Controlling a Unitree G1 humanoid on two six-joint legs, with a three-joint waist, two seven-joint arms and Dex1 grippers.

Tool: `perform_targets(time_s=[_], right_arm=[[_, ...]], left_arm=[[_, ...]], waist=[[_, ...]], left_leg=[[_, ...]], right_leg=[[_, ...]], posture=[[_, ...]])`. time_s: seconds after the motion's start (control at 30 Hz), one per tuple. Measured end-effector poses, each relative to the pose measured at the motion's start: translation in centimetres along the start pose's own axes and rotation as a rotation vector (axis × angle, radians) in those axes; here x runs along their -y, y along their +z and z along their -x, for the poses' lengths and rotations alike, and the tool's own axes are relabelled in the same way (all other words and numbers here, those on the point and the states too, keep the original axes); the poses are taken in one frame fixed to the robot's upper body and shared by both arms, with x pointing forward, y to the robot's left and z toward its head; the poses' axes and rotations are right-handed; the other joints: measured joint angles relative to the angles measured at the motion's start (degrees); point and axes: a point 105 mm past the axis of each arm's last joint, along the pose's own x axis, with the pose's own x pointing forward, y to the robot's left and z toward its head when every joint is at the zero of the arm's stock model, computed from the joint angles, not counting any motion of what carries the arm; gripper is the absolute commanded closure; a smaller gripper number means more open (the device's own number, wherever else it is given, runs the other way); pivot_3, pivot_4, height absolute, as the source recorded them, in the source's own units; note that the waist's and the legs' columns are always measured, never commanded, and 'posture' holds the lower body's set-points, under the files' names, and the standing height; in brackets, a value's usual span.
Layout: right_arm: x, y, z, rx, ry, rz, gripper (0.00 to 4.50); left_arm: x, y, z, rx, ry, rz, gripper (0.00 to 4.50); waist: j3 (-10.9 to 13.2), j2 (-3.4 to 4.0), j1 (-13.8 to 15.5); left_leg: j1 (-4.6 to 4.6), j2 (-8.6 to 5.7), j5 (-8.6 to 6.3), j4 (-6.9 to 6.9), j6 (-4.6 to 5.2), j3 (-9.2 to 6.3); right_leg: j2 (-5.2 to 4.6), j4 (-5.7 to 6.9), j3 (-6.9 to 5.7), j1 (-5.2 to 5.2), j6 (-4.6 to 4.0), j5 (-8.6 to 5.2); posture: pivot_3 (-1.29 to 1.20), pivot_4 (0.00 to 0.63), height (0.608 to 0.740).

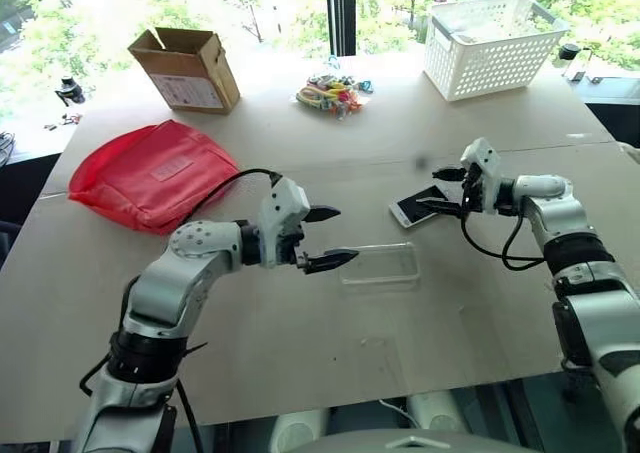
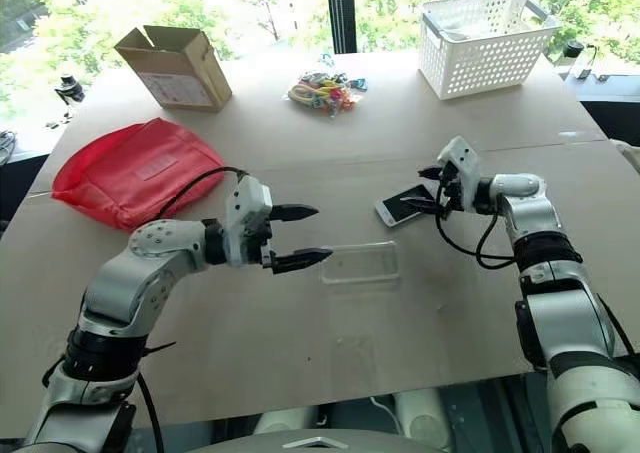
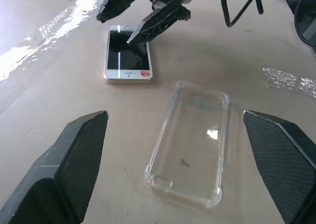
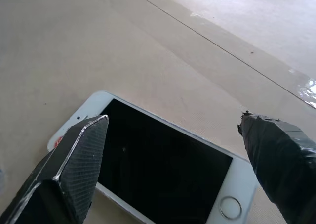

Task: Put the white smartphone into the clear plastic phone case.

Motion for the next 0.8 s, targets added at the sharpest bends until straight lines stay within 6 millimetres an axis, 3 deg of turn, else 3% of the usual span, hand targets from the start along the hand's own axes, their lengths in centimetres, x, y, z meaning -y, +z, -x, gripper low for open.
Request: perform_targets(time_s=[0.13,0.37,0.53,0.8], right_arm=[[0.4,-0.4,-0.1,-0.050,0.013,-0.053,0.00],[-1.1,-1.5,2.3,-0.158,0.216,0.034,0.00],[-1.0,-2.6,3.7,-0.225,0.217,0.178,0.00],[-0.7,-2.8,3.2,-0.182,0.128,0.256,0.00]], left_arm=[[0.0,0.4,0.5,0.006,0.016,0.005,0.06],[-0.5,0.4,0.8,0.016,0.078,0.010,0.06],[-0.7,0.4,0.8,0.020,0.104,0.004,0.06],[-0.9,0.6,0.8,0.014,0.096,-0.015,0.06]], waist=[[0.0,0.01,0.2],[0.0,0.02,-0.1],[0.0,-0.03,0.1],[-0.1,-0.07,-0.2]], left_leg=[[0.00,-0.04,0.00,0.01,0.00,-0.02],[0.03,-0.03,0.00,0.00,0.00,-0.03],[0.13,-0.03,-0.11,0.05,0.18,-0.04],[0.29,-0.02,-0.10,0.05,0.17,0.05]], right_leg=[[-0.03,0.02,-0.01,0.01,0.00,0.00],[-0.02,0.04,-0.03,0.00,0.00,0.00],[-0.03,0.11,-0.04,0.13,0.00,0.01],[0.00,0.20,0.06,0.16,-0.05,0.04]], posture=[[0.00,0.150,0.740],[0.00,0.150,0.740],[0.00,0.150,0.740],[0.00,0.150,0.740]])
